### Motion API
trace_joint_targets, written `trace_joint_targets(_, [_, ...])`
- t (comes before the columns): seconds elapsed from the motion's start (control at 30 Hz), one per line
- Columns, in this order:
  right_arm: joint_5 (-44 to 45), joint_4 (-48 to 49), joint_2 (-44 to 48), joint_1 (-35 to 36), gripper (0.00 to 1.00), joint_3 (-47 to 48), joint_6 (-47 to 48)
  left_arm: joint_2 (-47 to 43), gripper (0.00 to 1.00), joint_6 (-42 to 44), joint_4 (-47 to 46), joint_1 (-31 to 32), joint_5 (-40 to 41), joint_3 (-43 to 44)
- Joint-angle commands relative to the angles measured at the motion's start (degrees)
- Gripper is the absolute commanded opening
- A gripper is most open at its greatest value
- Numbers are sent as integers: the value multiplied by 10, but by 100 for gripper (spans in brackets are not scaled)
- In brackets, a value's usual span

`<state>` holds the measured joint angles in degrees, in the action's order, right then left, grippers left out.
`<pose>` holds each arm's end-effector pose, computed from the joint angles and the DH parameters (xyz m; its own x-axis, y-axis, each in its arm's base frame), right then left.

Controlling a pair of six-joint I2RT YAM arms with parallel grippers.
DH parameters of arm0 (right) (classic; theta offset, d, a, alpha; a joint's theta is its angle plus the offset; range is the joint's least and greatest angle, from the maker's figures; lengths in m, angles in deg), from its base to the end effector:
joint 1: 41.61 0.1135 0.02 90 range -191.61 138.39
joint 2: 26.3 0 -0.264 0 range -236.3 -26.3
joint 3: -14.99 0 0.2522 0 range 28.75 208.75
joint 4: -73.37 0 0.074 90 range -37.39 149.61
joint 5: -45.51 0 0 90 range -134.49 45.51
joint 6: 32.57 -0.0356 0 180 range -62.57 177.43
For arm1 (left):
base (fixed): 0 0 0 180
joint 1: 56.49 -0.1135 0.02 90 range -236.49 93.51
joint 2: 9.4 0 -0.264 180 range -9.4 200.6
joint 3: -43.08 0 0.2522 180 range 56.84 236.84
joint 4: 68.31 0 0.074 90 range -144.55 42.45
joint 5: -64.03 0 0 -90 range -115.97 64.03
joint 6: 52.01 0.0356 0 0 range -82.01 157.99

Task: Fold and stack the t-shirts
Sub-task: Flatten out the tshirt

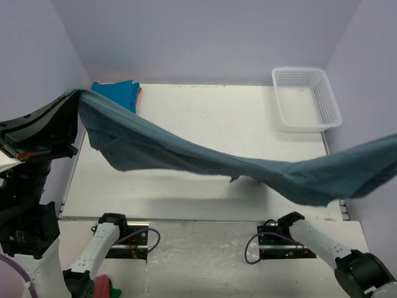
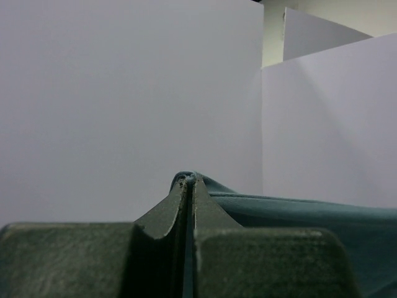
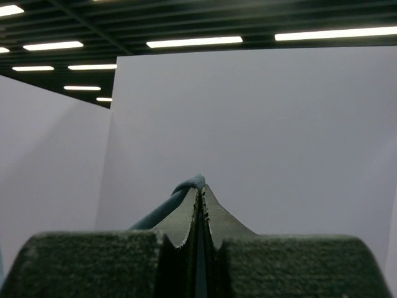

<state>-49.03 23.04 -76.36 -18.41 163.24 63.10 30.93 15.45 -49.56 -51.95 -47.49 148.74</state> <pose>-0.1040 -0.0415 0.6467 0.7218 0.2022 -0.6619 -0.3720 0.9198 -0.1247 -0.0034 -0.0128 0.5913 0.5442 -0.4009 -0.7370 0.5777 0.8161 -0.0174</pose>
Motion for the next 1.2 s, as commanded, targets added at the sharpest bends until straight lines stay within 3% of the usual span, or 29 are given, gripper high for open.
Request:
trace_joint_targets(0.0, [-28, -42, -65, 0, 0, 16, -12, 47, 0, -28, 46, 0, -8, -3])
trace_joint_targets(0.1, [28, -34, -99, -1, 0, 1, 10, 90, 0, -38, 38, 0, 8, -26])
trace_joint_targets(0.3, [163, 36, -185, -2, 0, -137, 72, 221, 0, -26, 17, 1, 58, -141])
trace_joint_targets(0.43, [168, 57, -276, -58, 0, -154, 65, 343, 0, -10, -18, 2, 94, -196])
trace_joint_targets(0.6, [158, 77, -380, -107, 0, -193, 45, 511, 0, 6, -128, 13, 59, -244])
trace_joint_targets(0.73, [141, 123, -437, -143, 0, -259, 35, 602, 0, 40, -193, 30, 66, -253])
trace_joint_targets(0.93, [137, 129, -550, -166, 0, -241, 34, 747, 0, 61, -213, 30, 75, -184])
trace_joint_targets(1.17, [120, 124, -616, -180, 0, -223, 31, 804, 0, 69, -227, 30, 55, -113])
